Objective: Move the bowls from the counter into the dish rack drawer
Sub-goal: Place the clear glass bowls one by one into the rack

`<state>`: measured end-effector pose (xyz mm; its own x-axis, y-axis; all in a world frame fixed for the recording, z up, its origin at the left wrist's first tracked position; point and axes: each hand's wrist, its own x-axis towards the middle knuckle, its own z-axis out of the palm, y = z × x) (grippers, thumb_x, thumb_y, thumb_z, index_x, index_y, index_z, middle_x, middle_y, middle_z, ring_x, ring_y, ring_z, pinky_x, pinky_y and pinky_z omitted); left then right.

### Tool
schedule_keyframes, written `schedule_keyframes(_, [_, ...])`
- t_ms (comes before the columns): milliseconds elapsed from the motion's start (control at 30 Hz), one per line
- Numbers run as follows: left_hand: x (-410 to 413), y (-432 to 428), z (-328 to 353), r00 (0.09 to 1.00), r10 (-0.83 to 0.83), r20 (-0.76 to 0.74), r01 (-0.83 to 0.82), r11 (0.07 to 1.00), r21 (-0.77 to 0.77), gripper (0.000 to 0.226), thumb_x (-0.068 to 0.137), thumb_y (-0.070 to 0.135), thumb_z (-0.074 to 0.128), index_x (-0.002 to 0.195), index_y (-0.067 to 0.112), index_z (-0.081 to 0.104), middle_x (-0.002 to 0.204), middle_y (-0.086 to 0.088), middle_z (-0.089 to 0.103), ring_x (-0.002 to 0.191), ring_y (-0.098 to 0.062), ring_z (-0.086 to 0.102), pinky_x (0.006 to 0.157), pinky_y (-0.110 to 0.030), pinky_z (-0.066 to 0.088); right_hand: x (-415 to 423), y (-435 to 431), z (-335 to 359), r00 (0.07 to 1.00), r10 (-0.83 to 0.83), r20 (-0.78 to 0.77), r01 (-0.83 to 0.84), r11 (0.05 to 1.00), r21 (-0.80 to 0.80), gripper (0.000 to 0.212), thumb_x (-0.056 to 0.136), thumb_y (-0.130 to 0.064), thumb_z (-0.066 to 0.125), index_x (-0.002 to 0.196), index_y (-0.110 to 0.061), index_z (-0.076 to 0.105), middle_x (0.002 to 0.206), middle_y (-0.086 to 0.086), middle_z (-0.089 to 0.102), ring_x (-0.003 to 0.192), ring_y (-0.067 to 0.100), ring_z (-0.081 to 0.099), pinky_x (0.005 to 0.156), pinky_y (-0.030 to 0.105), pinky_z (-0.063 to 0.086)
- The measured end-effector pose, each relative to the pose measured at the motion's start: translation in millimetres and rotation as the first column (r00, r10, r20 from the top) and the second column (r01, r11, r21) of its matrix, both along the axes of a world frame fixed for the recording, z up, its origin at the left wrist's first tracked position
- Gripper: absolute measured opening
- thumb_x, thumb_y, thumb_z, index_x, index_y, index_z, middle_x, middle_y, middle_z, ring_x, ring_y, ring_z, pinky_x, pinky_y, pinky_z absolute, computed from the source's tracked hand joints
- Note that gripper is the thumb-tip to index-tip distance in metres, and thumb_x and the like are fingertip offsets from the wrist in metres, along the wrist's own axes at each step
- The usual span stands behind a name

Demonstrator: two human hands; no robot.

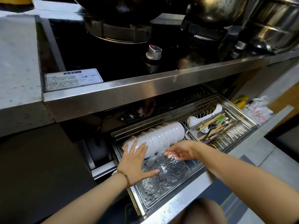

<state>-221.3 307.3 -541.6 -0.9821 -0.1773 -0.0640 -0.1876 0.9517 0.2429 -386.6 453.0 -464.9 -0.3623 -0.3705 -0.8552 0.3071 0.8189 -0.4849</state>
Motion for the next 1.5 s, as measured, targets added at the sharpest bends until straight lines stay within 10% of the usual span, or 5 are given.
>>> schedule_keyframes(567, [0.9, 0.3, 3.0, 1.0, 0.001, 0.013, -0.001, 1.0, 0.002, 0.116, 0.058, 0.094, 0.006, 0.149, 0.021, 0.006, 0.159, 0.007, 0.0, 0.144, -0.02, -0.015, 0.111, -0.046, -0.018, 10.6, -6.7, -13.1, 0.989, 0.131, 0.07, -0.134, 0.99, 0.038, 0.017, 0.097, -0.021, 0.048, 0.085, -0.015, 0.059, 0.085, -0.003, 0.062, 0.075, 0.006, 0.057, 0.072, 0.019, 0.047])
schedule_keyframes(733, [0.4, 0.2, 2.3, 1.0, 0.003, 0.02, -0.003, 1.0, 0.0, 0.116, 0.059, 0.094, 0.005, 0.149, 0.021, 0.007, 0.159, 0.007, 0.002, 0.144, -0.02, -0.015, 0.111, -0.046, -0.017, 12.2, -6.9, -8.8, 0.964, 0.231, -0.129, -0.223, 0.972, 0.073, 0.019, 0.092, -0.025, 0.057, 0.08, -0.011, 0.06, 0.082, 0.005, 0.065, 0.082, 0.021, 0.061, 0.089, 0.04, 0.051])
schedule_keyframes(867, [-0.2, 1.1, 5.8, 0.998, -0.009, 0.068, 0.008, 1.0, 0.015, 0.115, 0.059, 0.093, 0.003, 0.149, 0.022, 0.005, 0.159, 0.006, -0.001, 0.144, -0.021, -0.017, 0.113, -0.047, -0.016, 13.4, -2.9, 4.0, 0.877, 0.341, -0.338, -0.315, 0.94, 0.131, 0.024, 0.091, -0.034, 0.057, 0.079, -0.013, 0.059, 0.084, 0.002, 0.063, 0.086, 0.018, 0.061, 0.082, 0.031, 0.053])
schedule_keyframes(1000, [0.2, 0.5, 20.3, 0.989, -0.031, 0.146, 0.022, 0.998, 0.067, 0.105, 0.068, 0.087, 0.01, 0.149, 0.02, 0.011, 0.159, 0.002, 0.003, 0.145, -0.02, -0.012, 0.114, -0.045, -0.014, 15.4, 14.0, 27.3, 0.726, 0.44, -0.528, -0.42, 0.892, 0.165, 0.038, 0.091, -0.038, 0.056, 0.114, -0.009, 0.061, 0.119, 0.006, 0.062, 0.111, 0.021, 0.057, 0.096, 0.032, 0.044])
schedule_keyframes(1500, [36.1, -1.8, 233.1, 0.932, -0.205, -0.299, 0.234, 0.97, 0.065, 0.063, 0.088, 0.063, 0.029, 0.139, 0.027, 0.036, 0.145, 0.008, 0.042, 0.142, -0.012, 0.021, 0.118, -0.032, 0.012, 59.2, 55.9, 178.4, 0.442, -0.031, -0.896, -0.402, 0.886, -0.229, 0.084, 0.072, -0.062, 0.057, 0.145, -0.042, 0.021, 0.156, -0.024, -0.002, 0.137, -0.004, 0.005, 0.11, 0.031, 0.016])
